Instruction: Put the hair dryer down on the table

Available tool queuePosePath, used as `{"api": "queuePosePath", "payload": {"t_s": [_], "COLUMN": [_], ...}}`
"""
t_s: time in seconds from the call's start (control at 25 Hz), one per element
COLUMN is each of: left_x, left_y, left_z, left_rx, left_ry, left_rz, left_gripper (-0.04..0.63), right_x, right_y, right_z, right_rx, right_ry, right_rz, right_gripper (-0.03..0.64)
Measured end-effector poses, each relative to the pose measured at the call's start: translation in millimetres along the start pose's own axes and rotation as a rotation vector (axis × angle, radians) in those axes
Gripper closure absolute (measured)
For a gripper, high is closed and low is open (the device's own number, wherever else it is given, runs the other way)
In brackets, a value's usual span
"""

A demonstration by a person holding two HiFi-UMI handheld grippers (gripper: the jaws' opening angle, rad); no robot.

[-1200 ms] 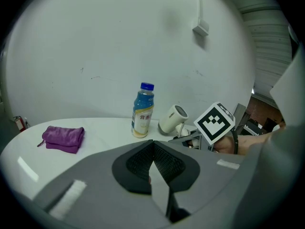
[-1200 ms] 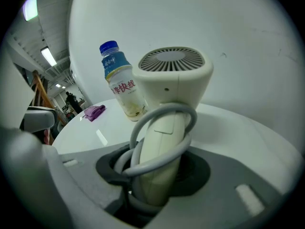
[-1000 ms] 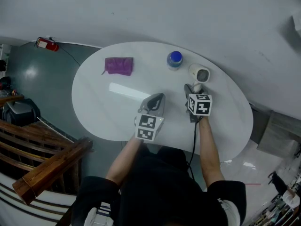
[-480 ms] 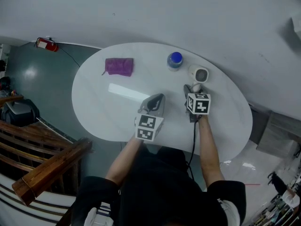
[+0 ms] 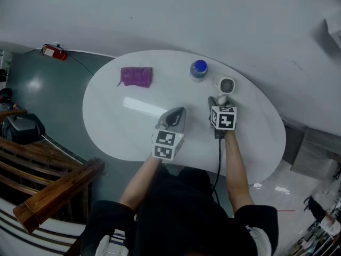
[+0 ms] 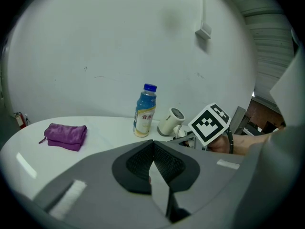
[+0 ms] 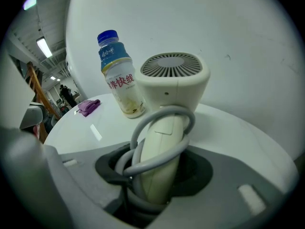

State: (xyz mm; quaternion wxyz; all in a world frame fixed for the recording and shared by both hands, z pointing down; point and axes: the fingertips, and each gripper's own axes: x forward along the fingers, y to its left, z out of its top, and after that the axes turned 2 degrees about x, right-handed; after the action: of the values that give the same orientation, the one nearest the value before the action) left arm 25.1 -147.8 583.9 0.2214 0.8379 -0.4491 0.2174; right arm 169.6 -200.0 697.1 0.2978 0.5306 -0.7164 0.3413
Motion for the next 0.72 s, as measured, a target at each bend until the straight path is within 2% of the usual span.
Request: {"api": "queuePosePath", "payload": {"t_s": [0.72], "left_x": [-12.9], "left_y": [1.5], "left_z": [-5.5], "left_rx": [-0.006], "left_ry": [-0.011], "left_rz": [0.009], "left_gripper": [0.589], "right_x": [-1.9], "right_y": [1.0], "right_z": [0.4], "right_rx": [-0.007], "right_ry": [-0.007], "right_rz": [-0.014], "right_gripper": [0.408]}}
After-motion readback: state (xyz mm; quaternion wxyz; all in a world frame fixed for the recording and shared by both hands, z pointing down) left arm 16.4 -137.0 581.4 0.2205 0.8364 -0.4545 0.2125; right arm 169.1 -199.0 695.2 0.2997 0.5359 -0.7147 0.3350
